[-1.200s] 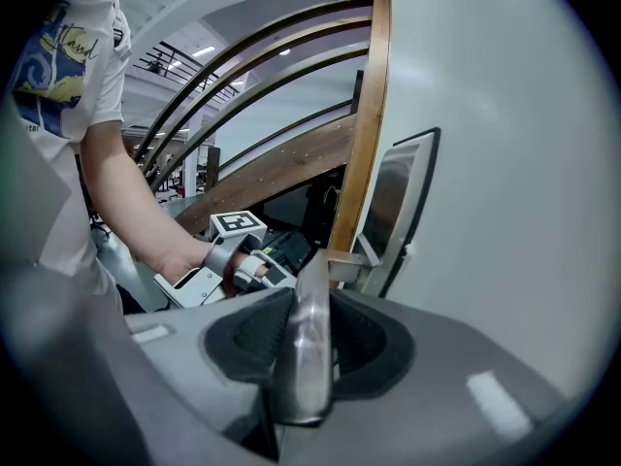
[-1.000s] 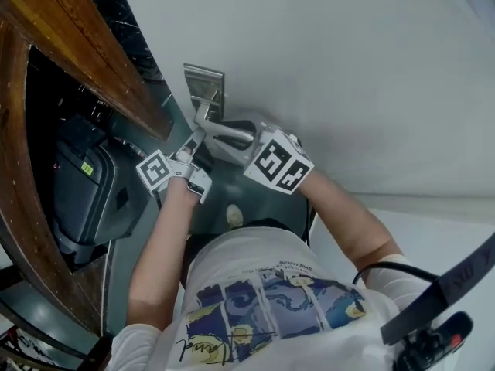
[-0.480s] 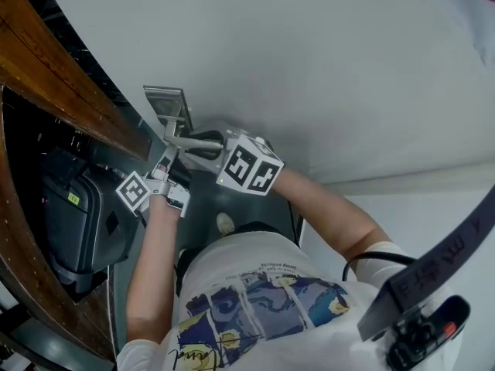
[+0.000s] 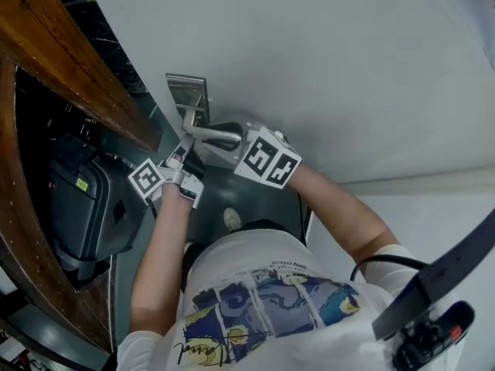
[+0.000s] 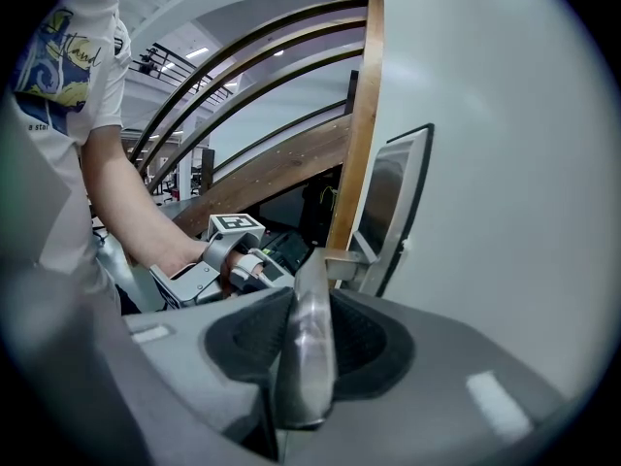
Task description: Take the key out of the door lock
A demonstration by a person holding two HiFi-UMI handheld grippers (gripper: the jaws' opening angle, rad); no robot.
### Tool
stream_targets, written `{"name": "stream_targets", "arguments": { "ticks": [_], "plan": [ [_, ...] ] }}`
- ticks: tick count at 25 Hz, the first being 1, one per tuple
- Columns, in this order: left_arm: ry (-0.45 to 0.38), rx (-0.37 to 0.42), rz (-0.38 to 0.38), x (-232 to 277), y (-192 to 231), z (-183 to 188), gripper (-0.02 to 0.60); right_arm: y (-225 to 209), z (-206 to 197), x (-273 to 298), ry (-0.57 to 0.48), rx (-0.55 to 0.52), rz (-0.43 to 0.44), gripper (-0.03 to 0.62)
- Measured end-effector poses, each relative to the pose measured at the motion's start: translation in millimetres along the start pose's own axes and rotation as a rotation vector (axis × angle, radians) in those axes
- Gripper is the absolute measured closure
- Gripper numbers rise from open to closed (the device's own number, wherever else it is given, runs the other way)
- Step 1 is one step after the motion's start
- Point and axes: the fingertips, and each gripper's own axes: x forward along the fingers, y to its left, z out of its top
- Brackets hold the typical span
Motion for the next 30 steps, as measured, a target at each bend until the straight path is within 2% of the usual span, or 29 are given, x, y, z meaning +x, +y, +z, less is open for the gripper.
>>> {"name": "stream_targets", "arguments": {
  "ticks": [13,20,25,28,30],
  "plan": [
    [0.025,0.001,-0.006,-71,-1,-11,0.558,-7,-4,2,0.025,0.031,-0.050,0.479],
    [0.073,0.041,-0.017,-113,-20,-13,0.558,-8,-6,-1,0.073,0.026,-0.073,0.459],
    [0.120,0.126,-0.009,-139,-38,-10,0.558,-16,-7,-22,0.090,0.070,-0.144,0.430],
    [0.152,0.213,0.005,-152,-51,-10,0.558,-15,-8,-40,0.079,0.105,-0.219,0.430],
    [0.175,0.306,0.021,-161,-59,-8,0.558,-10,-7,-53,0.052,0.128,-0.282,0.430]
  ]
}}
